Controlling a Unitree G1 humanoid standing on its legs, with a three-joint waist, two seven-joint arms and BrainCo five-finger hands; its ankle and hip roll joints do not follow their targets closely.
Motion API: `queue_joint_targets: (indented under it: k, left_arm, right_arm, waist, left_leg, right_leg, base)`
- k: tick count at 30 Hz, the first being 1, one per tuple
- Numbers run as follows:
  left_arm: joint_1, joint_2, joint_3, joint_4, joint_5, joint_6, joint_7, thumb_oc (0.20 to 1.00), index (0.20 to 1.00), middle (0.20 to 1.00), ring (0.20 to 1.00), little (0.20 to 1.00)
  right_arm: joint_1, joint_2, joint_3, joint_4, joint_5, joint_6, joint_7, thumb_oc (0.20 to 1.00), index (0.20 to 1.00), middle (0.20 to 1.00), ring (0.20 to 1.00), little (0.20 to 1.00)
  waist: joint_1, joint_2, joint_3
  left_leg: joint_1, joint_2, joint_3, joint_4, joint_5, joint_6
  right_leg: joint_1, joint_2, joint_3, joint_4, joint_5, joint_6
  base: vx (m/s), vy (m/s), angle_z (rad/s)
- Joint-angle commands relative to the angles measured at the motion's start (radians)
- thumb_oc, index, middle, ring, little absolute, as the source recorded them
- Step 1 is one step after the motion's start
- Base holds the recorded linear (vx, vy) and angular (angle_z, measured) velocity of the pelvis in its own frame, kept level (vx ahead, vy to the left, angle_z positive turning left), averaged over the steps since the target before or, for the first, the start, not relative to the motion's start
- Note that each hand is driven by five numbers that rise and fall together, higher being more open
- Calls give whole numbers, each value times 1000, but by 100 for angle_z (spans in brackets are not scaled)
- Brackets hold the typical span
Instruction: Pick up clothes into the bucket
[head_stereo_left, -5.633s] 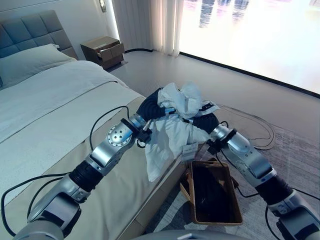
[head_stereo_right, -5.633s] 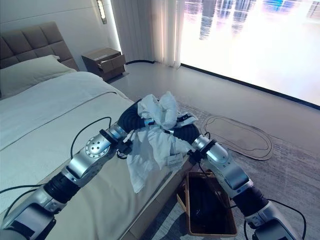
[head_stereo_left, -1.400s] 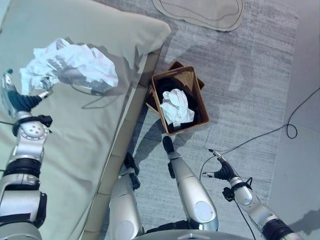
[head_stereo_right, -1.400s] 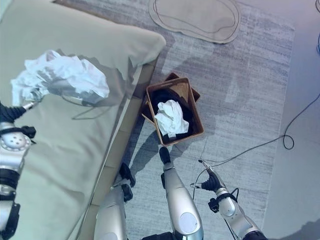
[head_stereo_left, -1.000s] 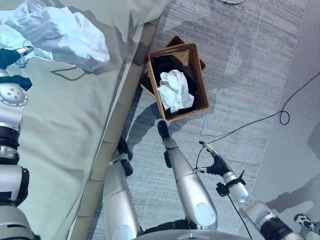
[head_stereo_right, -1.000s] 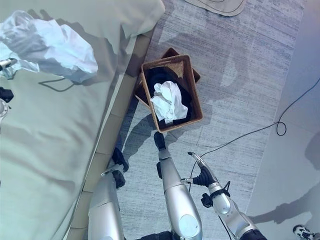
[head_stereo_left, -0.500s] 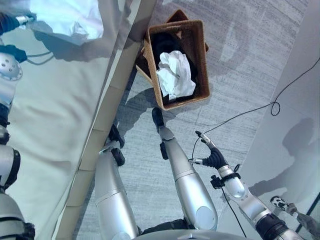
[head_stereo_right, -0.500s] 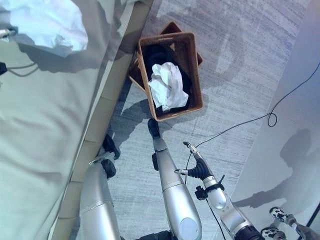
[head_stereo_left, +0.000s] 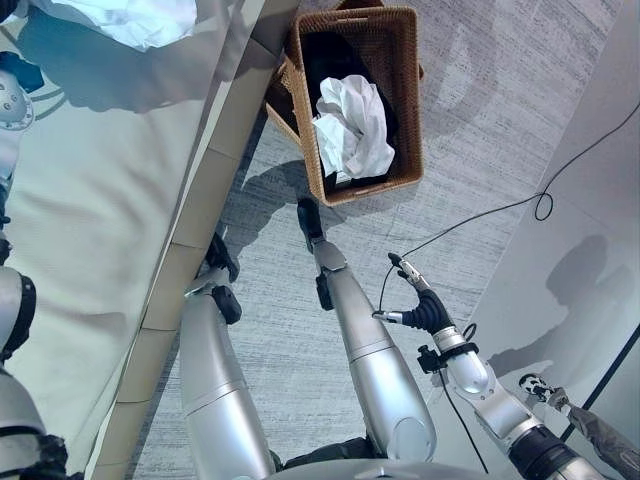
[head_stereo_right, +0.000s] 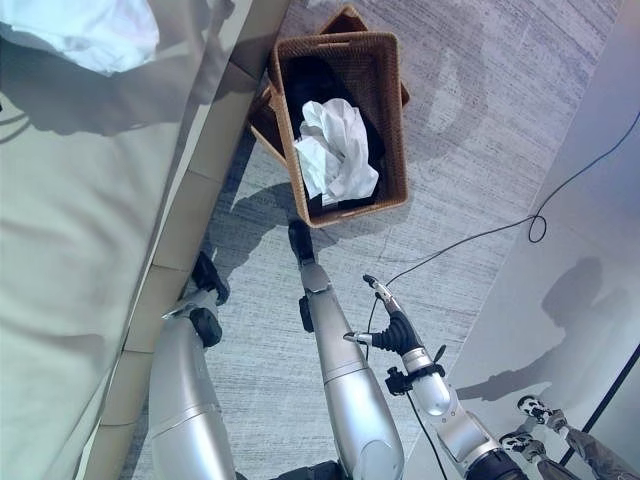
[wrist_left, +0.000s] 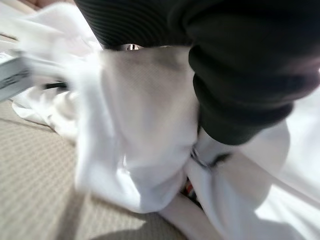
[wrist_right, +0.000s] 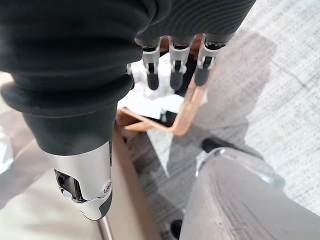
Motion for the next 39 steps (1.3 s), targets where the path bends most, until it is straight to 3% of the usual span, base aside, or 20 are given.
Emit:
queue_joint_targets:
  k: [1,11,13,18,21,23,28,31,34,39]
  left_arm:
    - [-20,64,4,-61,-22,-38,-8,200,200,200,200,200]
    - [240,80,227,-348,-93,-117,10,200,200,200,200,200]
    - [351,72,335,-449,-142,-150,7,200,200,200,200,200]
    - [497,64,455,-576,-161,-184,-20,200,200,200,200,200]
    - [576,56,509,-693,-187,-223,-64,200,200,200,200,200]
    - [608,50,528,-718,-197,-232,-80,200,200,200,200,200]
    - [715,19,558,-861,-255,-268,-208,200,200,200,200,200]
    - [747,1,560,-897,-282,-271,-253,200,200,200,200,200]
    - [796,-23,548,-967,-363,-277,-359,200,200,200,200,200]
    - [848,-52,524,-1034,-422,-260,-455,200,200,200,200,200]
  right_arm:
    - [3,-29,20,-57,-4,-47,-6,1000,1000,1000,1000,1000]
    - [-10,-82,-14,-46,-73,-29,-2,1000,1000,1000,1000,1000]
    - [-11,-92,-39,-47,-86,-16,7,1000,1000,1000,1000,1000]
    - [-3,-102,-78,-57,-83,5,40,1000,1000,1000,1000,1000]
    - [20,-97,-124,-92,-43,15,88,1000,1000,1000,1000,1000]
    - [31,-97,-135,-115,-29,15,103,1000,1000,1000,1000,1000]
    - [54,-72,-192,-201,47,19,178,1000,1000,1000,1000,1000]
    - [46,-65,-200,-229,69,23,198,1000,1000,1000,1000,1000]
    - [-10,-53,-211,-285,133,29,228,1000,1000,1000,1000,1000]
    - [-60,-25,-195,-328,262,54,277,1000,1000,1000,1000,1000]
  waist:
    - [12,-20,-3]
    - [51,9,-3]
    - [73,27,-4]
    - [99,46,-21]
    - [113,48,-84]
    - [117,51,-101]
    - [140,72,-237]
    - [145,77,-276]
    - [157,92,-355]
    - [165,102,-410]
  left_leg:
    - [93,-69,43,118,-201,87]
    - [280,-113,18,-6,-146,68]
    - [388,-132,8,-68,-123,58]
    - [553,-166,-7,-159,-97,49]
    - [676,-192,-12,-256,-33,43]
    - [714,-196,-16,-282,-27,40]
    - [892,-217,-39,-431,13,29]
    - [947,-222,-45,-485,34,27]
    - [1039,-212,-54,-583,66,20]
    - [1125,-206,-54,-662,95,9]
  right_leg:
    - [53,-7,22,-165,83,70]
    - [220,-46,-8,-187,76,66]
    - [321,-68,-22,-198,69,63]
    - [488,-95,-45,-236,59,60]
    - [613,-122,-67,-280,67,51]
    - [646,-124,-71,-290,62,49]
    - [803,-124,-100,-344,32,42]
    - [848,-122,-108,-363,27,41]
    - [922,-117,-126,-397,13,39]
    - [1000,-111,-144,-434,1,34]
  base:
    - [-31,10,-1]
    - [-48,-24,5]
    - [-31,-42,22]
    - [41,-54,20]
    - [2,-76,25]
    - [109,-22,29]
    - [180,-23,19]
    - [112,-16,9]
    - [101,-21,10]
    - [67,-12,11]
